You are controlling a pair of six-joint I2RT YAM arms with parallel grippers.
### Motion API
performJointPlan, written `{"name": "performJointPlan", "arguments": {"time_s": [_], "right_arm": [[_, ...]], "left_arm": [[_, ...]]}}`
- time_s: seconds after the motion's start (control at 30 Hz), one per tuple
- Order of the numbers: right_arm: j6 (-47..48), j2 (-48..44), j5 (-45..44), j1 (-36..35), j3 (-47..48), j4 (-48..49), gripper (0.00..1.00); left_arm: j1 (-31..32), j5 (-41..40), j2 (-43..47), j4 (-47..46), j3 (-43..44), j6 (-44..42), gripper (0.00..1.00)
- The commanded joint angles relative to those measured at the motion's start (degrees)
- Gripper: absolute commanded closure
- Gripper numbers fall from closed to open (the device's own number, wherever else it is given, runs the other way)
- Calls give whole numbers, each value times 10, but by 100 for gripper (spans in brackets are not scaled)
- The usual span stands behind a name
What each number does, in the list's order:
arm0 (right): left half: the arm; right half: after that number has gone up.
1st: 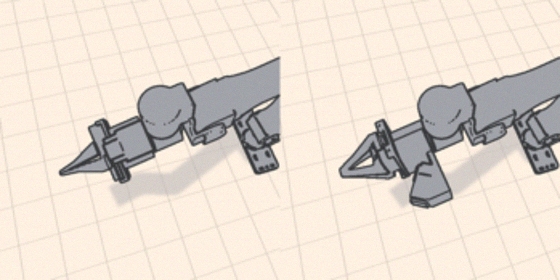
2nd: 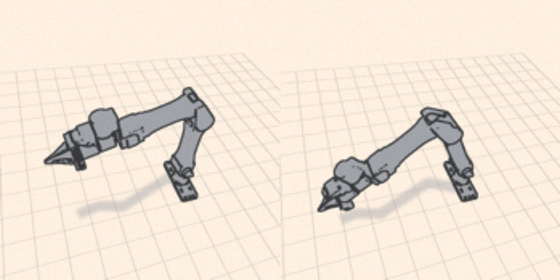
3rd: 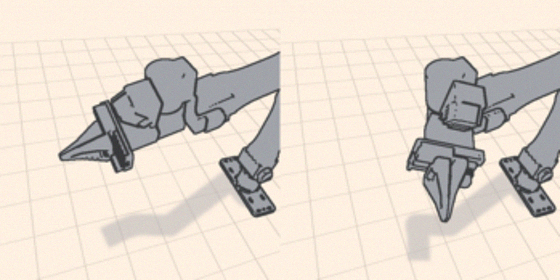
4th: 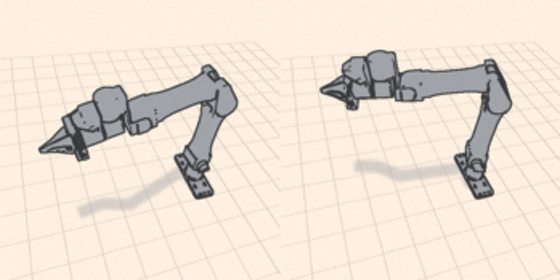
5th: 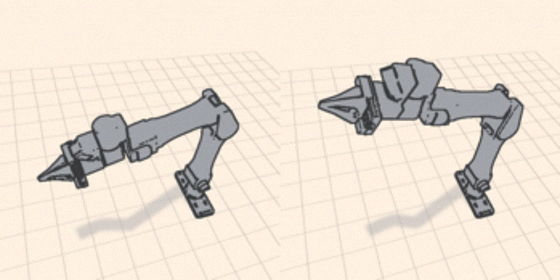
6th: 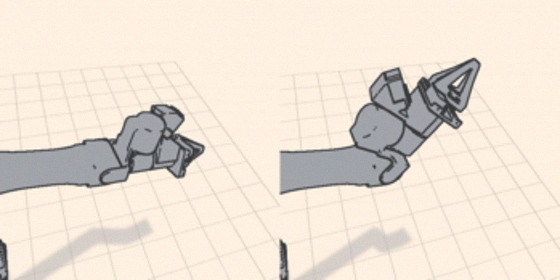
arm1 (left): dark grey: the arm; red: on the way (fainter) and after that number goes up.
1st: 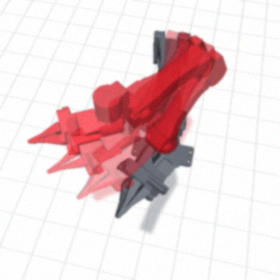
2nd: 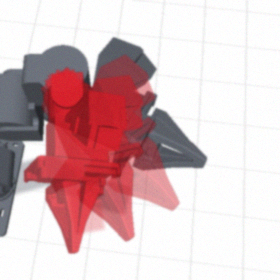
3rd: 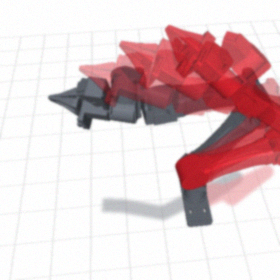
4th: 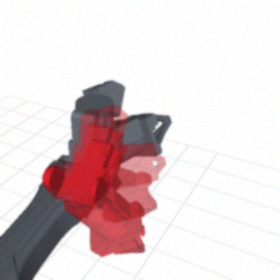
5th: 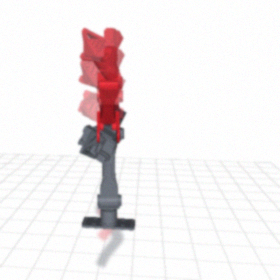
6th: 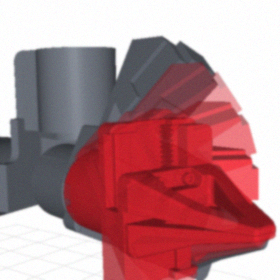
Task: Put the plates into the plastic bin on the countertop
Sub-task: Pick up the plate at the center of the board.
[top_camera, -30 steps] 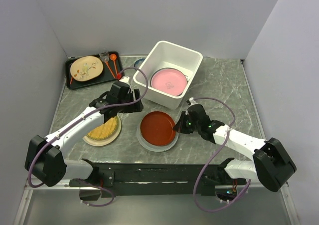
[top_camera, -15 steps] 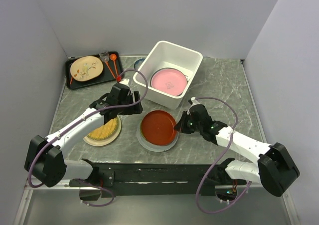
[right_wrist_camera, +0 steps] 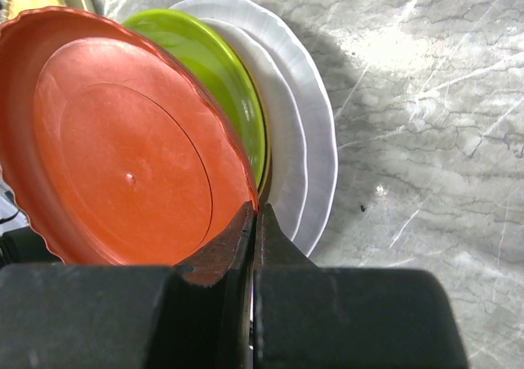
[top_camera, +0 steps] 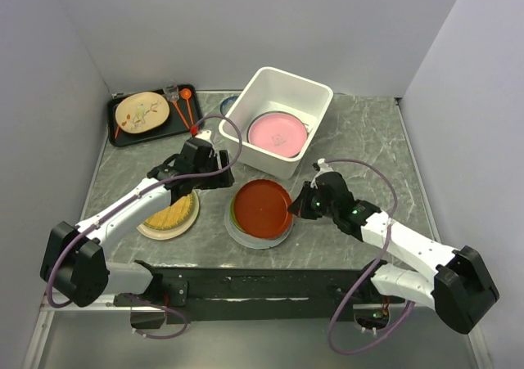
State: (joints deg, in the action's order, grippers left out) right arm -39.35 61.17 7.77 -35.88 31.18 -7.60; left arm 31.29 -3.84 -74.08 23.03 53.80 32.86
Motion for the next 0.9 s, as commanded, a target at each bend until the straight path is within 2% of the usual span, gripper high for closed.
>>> {"name": "performJointPlan", "arguments": {"time_s": [0.0,0.47,0.87], "right_arm": [[5,-39,-9,-4,27,-11,100],[17,-90,-43,-2,72,-70,100],[27,-71,-65,-2,131,-88,100]], "left_arm": [[-7,1,10,-18,-1,9,24],[-34,15,3,-21,-10,4,22],[-40,20,4,-13,-5,-7,21]]}}
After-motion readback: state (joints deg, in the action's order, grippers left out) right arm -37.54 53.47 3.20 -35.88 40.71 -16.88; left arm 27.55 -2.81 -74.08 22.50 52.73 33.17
